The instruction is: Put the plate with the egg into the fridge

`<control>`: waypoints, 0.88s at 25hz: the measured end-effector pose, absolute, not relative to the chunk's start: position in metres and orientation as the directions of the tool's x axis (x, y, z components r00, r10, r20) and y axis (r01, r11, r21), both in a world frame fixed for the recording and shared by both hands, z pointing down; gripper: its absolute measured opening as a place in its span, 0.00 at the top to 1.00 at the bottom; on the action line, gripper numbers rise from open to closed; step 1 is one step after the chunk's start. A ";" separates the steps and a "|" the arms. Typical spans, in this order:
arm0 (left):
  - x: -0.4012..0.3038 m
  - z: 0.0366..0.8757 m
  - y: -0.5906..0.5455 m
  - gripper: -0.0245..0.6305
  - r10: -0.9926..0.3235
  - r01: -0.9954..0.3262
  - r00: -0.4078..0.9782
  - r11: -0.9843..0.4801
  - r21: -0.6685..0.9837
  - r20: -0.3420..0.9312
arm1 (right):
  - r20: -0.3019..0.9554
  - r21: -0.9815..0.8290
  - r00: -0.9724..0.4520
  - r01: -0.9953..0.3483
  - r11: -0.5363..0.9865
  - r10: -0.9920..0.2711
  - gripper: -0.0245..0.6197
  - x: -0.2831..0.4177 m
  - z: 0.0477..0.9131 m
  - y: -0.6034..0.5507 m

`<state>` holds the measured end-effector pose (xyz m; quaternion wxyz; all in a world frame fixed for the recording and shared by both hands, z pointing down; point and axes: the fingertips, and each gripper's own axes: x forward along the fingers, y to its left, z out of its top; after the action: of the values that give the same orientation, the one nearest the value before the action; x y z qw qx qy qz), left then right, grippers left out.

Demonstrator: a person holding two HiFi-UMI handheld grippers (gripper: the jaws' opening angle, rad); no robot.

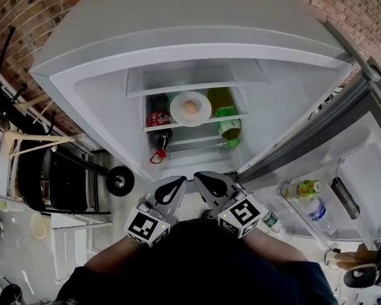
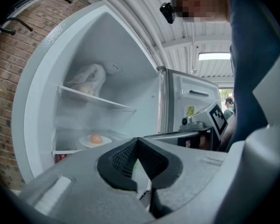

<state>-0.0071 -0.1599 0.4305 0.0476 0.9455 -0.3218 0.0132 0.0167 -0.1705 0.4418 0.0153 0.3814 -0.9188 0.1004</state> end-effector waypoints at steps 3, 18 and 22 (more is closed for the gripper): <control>-0.006 0.432 -0.158 0.96 -0.603 -0.606 0.796 -0.792 0.079 0.058 | 0.089 -0.190 -0.708 -0.703 0.686 -0.701 0.95 0.021 0.444 -0.171; -0.006 0.432 -0.159 0.96 -0.612 -0.615 0.788 -0.783 0.087 0.062 | 0.102 -0.157 -0.733 -0.679 0.717 -0.672 0.95 0.011 0.444 -0.167; -0.006 0.432 -0.160 0.96 -0.613 -0.615 0.788 -0.784 0.079 0.060 | 0.101 -0.155 -0.736 -0.676 0.720 -0.669 0.95 0.010 0.444 -0.167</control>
<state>-0.0064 -0.1597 0.4320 0.0470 0.9444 -0.3250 0.0154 0.0099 -0.1675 0.4440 0.0190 0.3627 -0.9273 0.0911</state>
